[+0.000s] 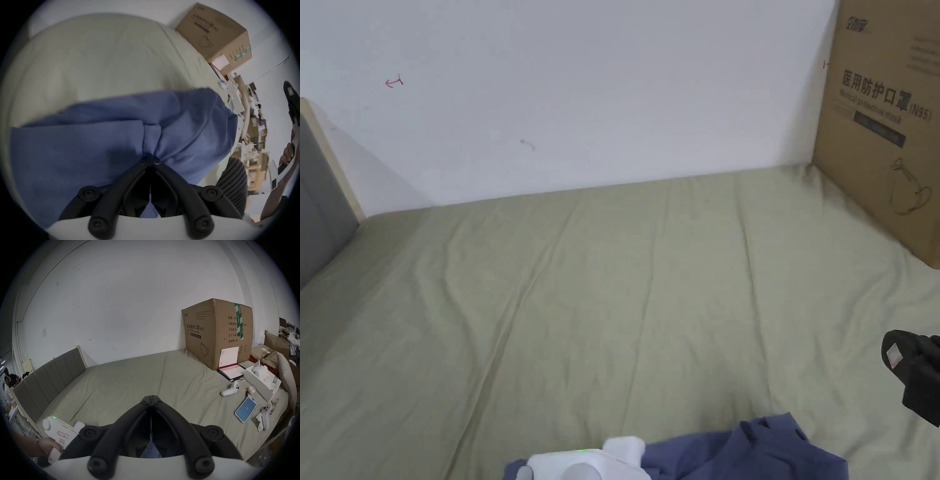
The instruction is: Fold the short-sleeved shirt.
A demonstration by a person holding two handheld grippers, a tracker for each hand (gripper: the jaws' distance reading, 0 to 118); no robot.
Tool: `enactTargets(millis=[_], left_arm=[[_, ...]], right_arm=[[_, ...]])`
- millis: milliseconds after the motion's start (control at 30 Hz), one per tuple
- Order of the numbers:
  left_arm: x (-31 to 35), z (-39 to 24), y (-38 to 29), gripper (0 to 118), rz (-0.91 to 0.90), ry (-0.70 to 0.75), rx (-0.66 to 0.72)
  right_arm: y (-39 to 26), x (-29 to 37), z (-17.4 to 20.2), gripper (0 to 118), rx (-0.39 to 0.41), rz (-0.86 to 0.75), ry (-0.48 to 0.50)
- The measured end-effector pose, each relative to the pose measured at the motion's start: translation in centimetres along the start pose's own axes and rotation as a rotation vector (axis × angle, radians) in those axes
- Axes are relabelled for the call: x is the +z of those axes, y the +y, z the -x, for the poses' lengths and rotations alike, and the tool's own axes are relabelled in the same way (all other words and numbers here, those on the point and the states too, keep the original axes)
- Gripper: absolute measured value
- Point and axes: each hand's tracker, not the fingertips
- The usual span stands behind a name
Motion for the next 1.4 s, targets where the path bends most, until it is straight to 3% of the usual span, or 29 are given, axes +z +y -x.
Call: enactTargets(millis=[167,333,400,467,500,533,567,600,833,867,933,1033,1067,1100,1133,1167,1200,1233,1267,1333,1400], left_arm=[[2.6,3.1,-1.2,1,-0.025,-0.359,0.179],[12.2,9.0,-3.5,4,-0.309,-0.401,0.202],[15.9,12.3,-4.1,22,-0.368,-0.402,0.201],[18.3,15.3,-4.8,27,-0.373,-0.380,0.237],[18.8,16.8,-4.7,50,-0.370,-0.351,0.253],[19.1,17.8,-4.9,90,-0.364,-0.330,0.260],[19.3,18.8,-5.1,112,-0.360,-0.319,0.256],[19.2,20.0,-5.8,118,-0.407,-0.311,0.272],[10.4,23.6,-5.9,118,-0.212,-0.464,0.442],[8.5,23.5,-6.2,118,-0.174,-0.508,0.467],[7.9,24.6,-5.5,118,-0.299,-0.648,0.422],[4.5,23.6,-4.9,118,-0.171,-0.877,0.551],[3.9,23.2,-4.7,117,-0.164,-0.885,0.524],[3.8,23.1,-4.6,109,-0.195,-0.818,0.472],[3.8,23.3,-4.7,72,-0.226,-0.778,0.440],[3.5,22.8,-5.0,22,-0.244,-0.708,0.430],[2.9,23.2,-5.5,12,-0.214,-0.532,0.453],[2.4,23.6,-6.1,12,-0.199,-0.454,0.467],[3.0,23.0,-6.3,12,-0.278,-0.677,0.478],[4.6,22.6,-5.8,13,-0.214,-0.499,0.416],[6.8,21.3,-5.6,13,-0.227,-0.447,0.383]], right_arm=[[-0.4,-0.3,0.1,0,-0.022,0.021,0.022],[-0.4,-0.5,0.6,0,0.002,0.033,0.031],[-0.3,-0.6,1.2,0,0.009,0.037,0.037],[-0.2,-0.8,1.7,0,0.020,0.040,0.038],[-0.1,-0.9,1.9,0,0.025,0.041,0.039],[-0.1,-1.0,2.2,0,0.028,0.041,0.041],[0.0,-1.2,2.5,0,0.031,0.043,0.044],[0.1,-1.3,2.7,0,0.033,0.047,0.047],[0.8,-2.0,4.3,0,0.065,0.081,0.039],[0.9,-2.1,4.5,0,0.072,0.089,0.039],[1.1,-2.2,5.0,0,0.080,0.107,0.042],[1.5,-2.8,5.3,0,0.031,0.142,0.059],[1.5,-3.0,5.3,0,0.006,0.145,0.067],[1.6,-3.1,5.4,0,-0.017,0.145,0.075],[1.7,-3.2,5.4,0,-0.027,0.141,0.079],[1.7,-3.3,5.5,0,-0.033,0.139,0.081],[1.8,-3.1,5.8,0,-0.037,0.139,0.081],[1.8,-3.1,5.9,0,-0.036,0.140,0.080],[1.8,-3.2,6.0,0,-0.034,0.145,0.080],[1.7,-3.1,6.1,0,-0.024,0.153,0.084],[1.7,-2.9,6.1,0,-0.012,0.155,0.087]])
